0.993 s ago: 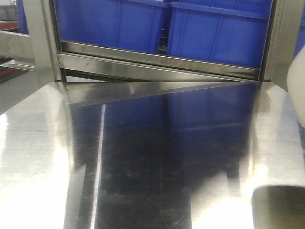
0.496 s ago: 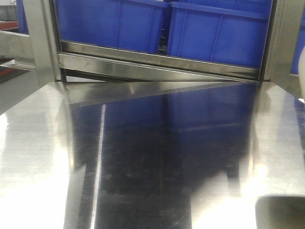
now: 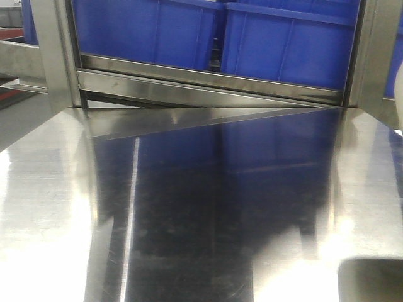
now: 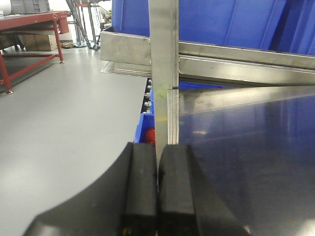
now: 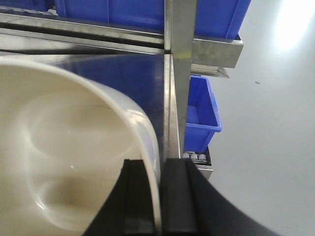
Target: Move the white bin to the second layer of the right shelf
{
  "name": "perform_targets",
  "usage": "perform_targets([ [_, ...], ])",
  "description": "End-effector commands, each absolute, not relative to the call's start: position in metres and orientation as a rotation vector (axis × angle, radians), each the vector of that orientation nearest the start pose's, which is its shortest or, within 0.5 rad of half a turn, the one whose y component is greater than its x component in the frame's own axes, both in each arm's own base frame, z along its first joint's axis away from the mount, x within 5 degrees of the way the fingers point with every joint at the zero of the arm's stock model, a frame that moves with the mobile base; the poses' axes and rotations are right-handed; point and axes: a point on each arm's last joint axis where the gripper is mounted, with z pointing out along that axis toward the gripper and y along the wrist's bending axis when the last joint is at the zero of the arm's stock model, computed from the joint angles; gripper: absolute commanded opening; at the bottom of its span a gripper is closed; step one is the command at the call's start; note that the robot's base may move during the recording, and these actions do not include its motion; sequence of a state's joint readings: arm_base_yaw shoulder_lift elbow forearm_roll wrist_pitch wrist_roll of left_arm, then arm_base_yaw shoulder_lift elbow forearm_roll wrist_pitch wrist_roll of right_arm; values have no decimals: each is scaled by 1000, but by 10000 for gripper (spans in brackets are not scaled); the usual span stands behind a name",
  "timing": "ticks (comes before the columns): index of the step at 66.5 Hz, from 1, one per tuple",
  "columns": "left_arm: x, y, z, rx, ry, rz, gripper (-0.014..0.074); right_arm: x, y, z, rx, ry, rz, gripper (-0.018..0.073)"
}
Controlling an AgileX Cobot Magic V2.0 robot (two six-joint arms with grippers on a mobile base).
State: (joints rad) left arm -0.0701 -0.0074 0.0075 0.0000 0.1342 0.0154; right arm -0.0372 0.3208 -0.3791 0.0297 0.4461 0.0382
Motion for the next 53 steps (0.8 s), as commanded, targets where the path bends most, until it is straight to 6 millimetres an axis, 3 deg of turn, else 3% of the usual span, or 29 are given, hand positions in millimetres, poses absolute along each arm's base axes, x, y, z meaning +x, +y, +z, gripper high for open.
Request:
perform_targets([
  [1,56,-4,195,69,1551,-51,85,78,-2,298,86,1746,26,48],
  [53,56,-4,195,69,1551,-51,85,78,-2,298,86,1746,26,48],
])
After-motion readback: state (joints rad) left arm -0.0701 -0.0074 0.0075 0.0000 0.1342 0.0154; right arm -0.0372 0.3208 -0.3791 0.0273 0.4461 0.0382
